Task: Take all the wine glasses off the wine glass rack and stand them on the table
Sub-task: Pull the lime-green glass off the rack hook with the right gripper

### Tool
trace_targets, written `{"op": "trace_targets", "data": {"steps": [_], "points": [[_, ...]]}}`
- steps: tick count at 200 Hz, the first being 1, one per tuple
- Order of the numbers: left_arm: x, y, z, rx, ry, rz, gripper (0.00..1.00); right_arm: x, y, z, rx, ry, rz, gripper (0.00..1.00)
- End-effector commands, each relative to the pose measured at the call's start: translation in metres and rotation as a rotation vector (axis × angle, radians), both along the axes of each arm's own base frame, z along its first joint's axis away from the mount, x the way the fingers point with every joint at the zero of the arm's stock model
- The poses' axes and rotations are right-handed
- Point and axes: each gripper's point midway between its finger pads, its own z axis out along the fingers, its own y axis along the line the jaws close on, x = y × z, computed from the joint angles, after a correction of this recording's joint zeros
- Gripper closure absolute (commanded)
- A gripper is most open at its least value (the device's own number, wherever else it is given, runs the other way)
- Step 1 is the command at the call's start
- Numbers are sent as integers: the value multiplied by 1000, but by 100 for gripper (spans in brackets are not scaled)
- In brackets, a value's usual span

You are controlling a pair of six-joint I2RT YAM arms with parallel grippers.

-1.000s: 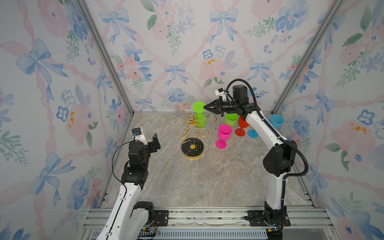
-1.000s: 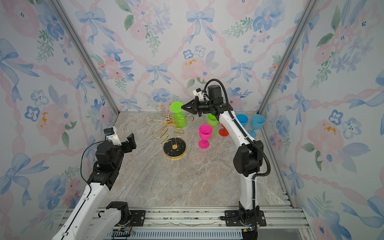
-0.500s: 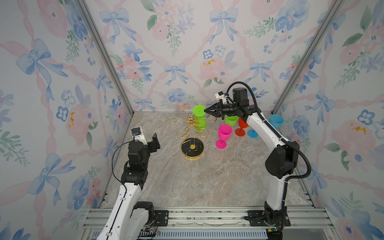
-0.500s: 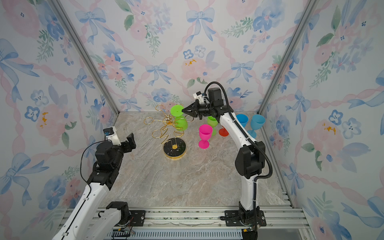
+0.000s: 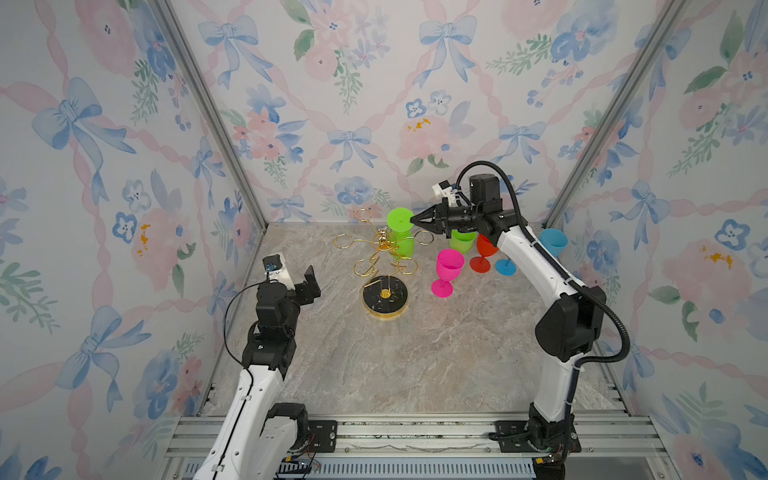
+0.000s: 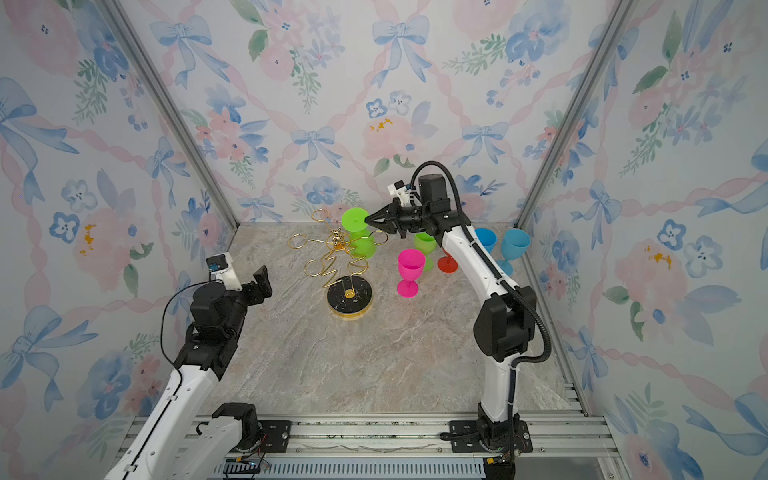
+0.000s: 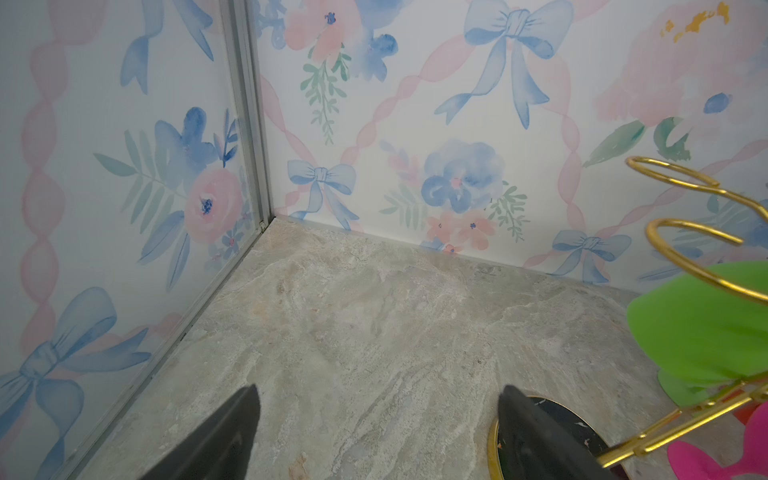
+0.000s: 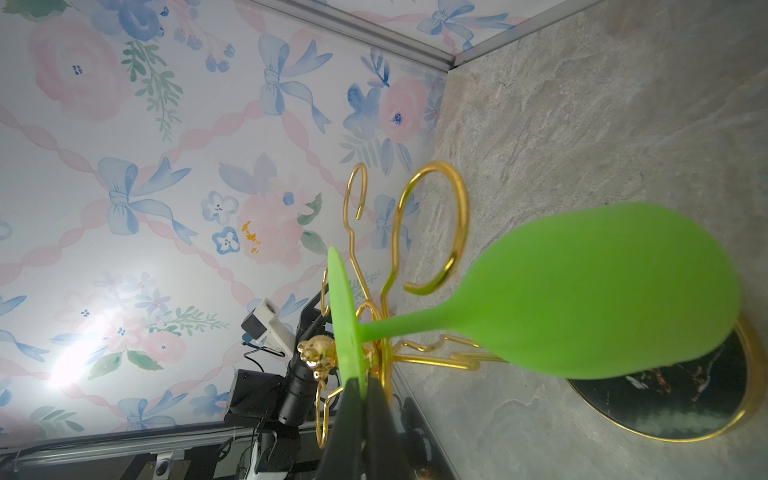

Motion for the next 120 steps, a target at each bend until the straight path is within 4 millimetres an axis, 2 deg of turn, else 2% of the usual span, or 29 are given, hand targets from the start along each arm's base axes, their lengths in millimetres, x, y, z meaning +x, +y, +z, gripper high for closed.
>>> {"op": "trace_targets", "data": {"steps": [1,38,120], "points": [[1,0,7,-16,-24,-6,9,-12,-11,22,21,-48,8,100],[0,0,8,-17,-28,-5,9,-7,-24,27,28,-59,-20,100],[0,1,8,-16,-28,1,9,-1,-36,27,41,-69,-47,100]]}}
